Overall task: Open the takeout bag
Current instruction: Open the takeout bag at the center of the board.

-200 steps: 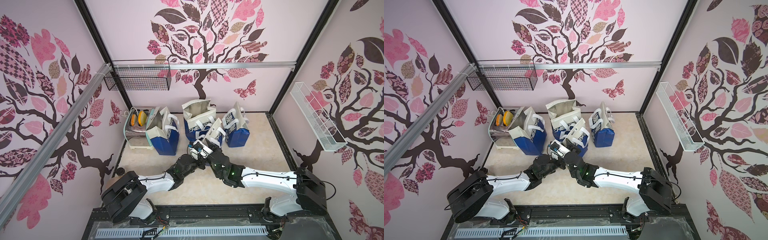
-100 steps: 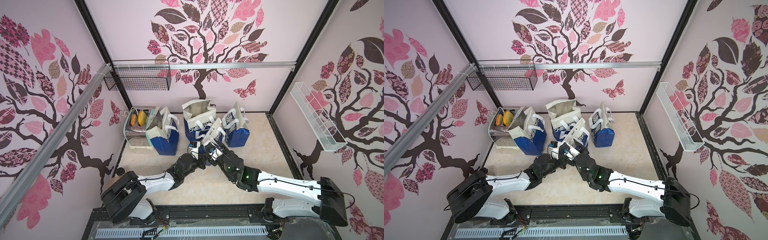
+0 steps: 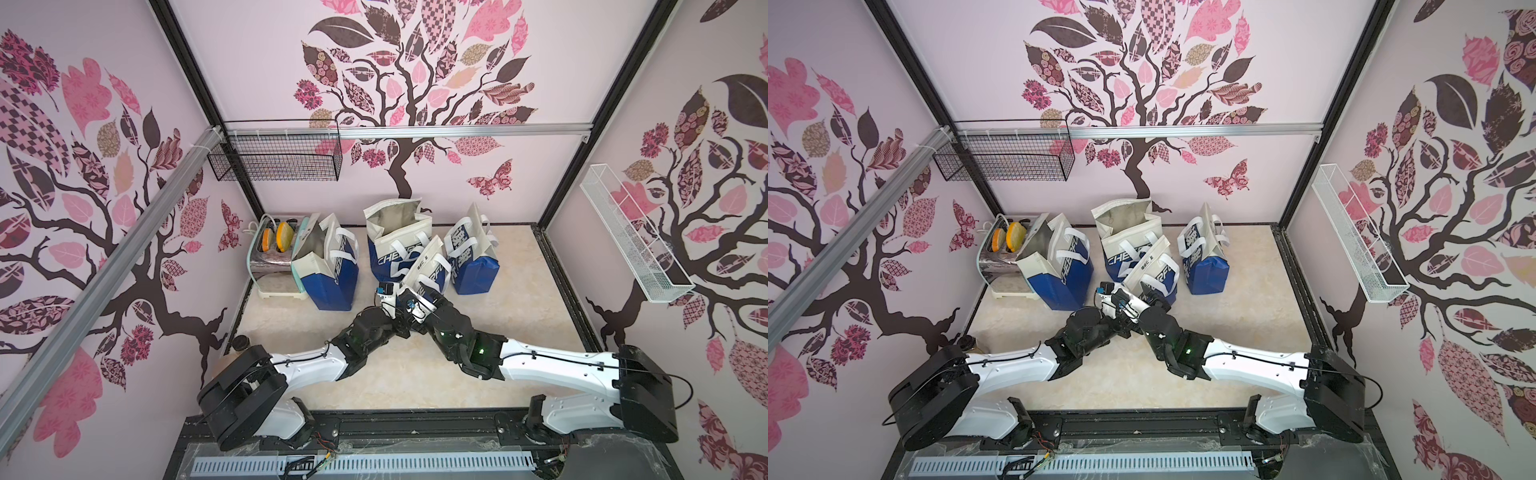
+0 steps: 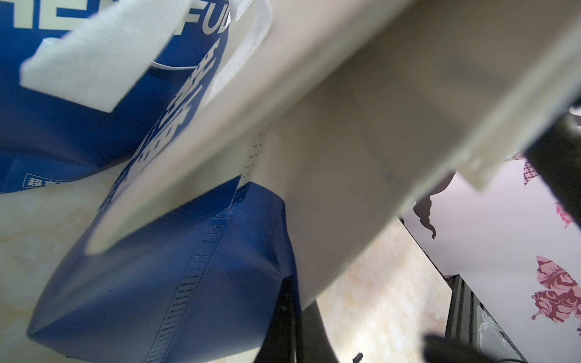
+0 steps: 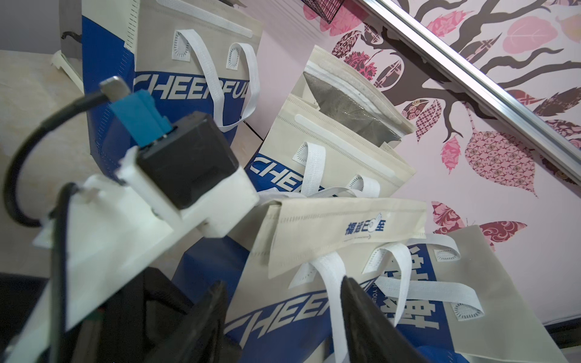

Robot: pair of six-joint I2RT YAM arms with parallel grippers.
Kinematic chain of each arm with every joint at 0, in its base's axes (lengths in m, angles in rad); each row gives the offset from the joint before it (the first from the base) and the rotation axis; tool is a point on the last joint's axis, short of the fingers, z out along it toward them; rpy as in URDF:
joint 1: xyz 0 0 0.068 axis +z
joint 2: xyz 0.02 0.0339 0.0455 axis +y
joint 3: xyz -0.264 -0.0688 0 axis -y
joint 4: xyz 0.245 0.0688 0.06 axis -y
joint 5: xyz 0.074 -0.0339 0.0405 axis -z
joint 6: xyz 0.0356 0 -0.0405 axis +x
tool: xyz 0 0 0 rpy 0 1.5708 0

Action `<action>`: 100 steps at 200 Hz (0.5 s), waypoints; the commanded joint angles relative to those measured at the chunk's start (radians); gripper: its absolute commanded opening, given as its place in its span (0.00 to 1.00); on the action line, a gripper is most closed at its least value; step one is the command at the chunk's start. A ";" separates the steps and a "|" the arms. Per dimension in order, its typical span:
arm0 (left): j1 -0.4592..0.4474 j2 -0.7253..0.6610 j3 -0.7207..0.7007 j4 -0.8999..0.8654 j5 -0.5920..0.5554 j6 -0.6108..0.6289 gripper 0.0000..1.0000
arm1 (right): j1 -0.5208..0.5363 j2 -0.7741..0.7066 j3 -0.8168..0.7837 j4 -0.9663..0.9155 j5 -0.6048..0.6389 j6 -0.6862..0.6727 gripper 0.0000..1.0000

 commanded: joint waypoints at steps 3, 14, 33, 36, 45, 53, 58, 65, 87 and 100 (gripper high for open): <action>-0.003 -0.024 0.011 -0.002 0.001 0.018 0.00 | -0.003 0.020 0.048 0.049 0.027 -0.020 0.60; -0.004 -0.027 0.011 -0.006 0.000 0.022 0.00 | -0.004 0.031 0.055 0.054 0.033 -0.022 0.60; -0.003 -0.026 0.011 -0.009 0.000 0.026 0.00 | -0.003 0.041 0.055 0.073 0.053 -0.030 0.59; -0.003 -0.027 0.011 -0.008 0.000 0.028 0.00 | -0.004 0.041 0.056 0.078 0.056 -0.031 0.59; -0.004 -0.026 0.011 -0.011 0.000 0.027 0.00 | -0.004 0.039 0.052 0.083 0.059 -0.038 0.58; -0.004 -0.026 0.010 -0.011 0.000 0.029 0.00 | -0.002 0.041 0.051 0.091 0.063 -0.044 0.58; -0.004 -0.026 0.009 -0.011 0.000 0.030 0.00 | -0.004 0.041 0.050 0.094 0.066 -0.048 0.58; -0.005 -0.025 0.009 -0.011 0.000 0.030 0.00 | -0.004 0.042 0.049 0.102 0.069 -0.053 0.57; -0.003 -0.024 0.012 -0.012 0.000 0.032 0.00 | -0.005 0.039 0.044 0.118 0.076 -0.062 0.57; -0.004 -0.024 0.012 -0.014 0.001 0.034 0.00 | -0.007 0.033 0.040 0.118 0.076 -0.062 0.57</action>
